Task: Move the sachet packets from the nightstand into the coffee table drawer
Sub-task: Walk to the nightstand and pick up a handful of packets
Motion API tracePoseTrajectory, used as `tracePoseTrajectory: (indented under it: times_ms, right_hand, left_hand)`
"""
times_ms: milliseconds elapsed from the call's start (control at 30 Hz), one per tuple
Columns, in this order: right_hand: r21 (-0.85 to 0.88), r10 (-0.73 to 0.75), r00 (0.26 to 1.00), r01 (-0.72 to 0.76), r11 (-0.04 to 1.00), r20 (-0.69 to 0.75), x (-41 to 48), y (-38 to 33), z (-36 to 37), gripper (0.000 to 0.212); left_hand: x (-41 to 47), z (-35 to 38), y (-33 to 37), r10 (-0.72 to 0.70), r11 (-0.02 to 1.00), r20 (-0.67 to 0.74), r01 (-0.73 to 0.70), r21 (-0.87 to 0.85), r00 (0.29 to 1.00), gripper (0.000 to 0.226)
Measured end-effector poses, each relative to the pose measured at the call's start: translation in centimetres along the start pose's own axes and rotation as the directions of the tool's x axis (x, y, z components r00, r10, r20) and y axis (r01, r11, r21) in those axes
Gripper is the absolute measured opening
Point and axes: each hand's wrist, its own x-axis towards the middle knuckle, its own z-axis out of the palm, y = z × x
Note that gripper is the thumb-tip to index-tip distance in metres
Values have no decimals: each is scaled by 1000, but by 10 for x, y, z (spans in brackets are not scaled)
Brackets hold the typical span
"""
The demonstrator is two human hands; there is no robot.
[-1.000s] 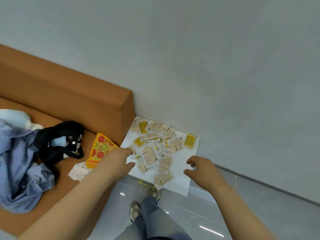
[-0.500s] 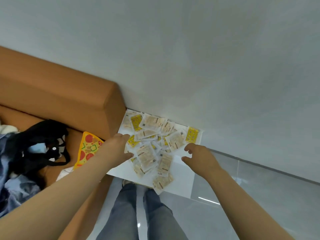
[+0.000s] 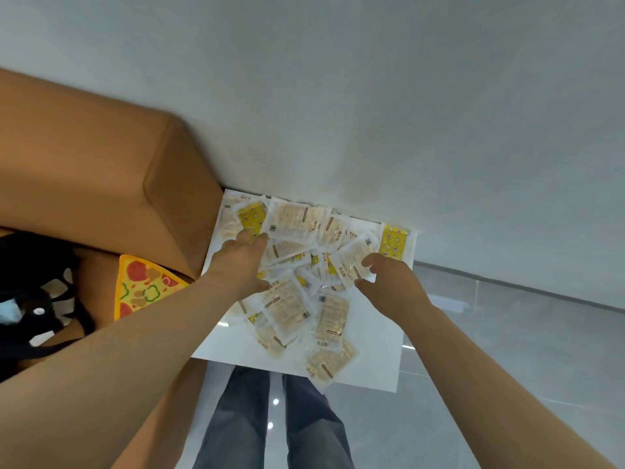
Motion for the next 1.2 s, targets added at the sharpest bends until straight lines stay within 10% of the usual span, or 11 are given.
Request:
tracePoseTrajectory:
  times_ms: [433,733,1200]
  right_hand:
    - [-189,-109,994,105,976,-8,90,34,46,81]
    - [-312,-152,988,134,941,-35,121,46,58,102]
    - [76,71,965,-54,996,-251,91,21,89,78]
  left_hand:
    - [91,32,-1,0,997,41,3,-71,999,130]
    - [106,32,-9,57,996,18,-58,61,998,99]
    - [94,11,-7,146,988,32,-147,35,989,54]
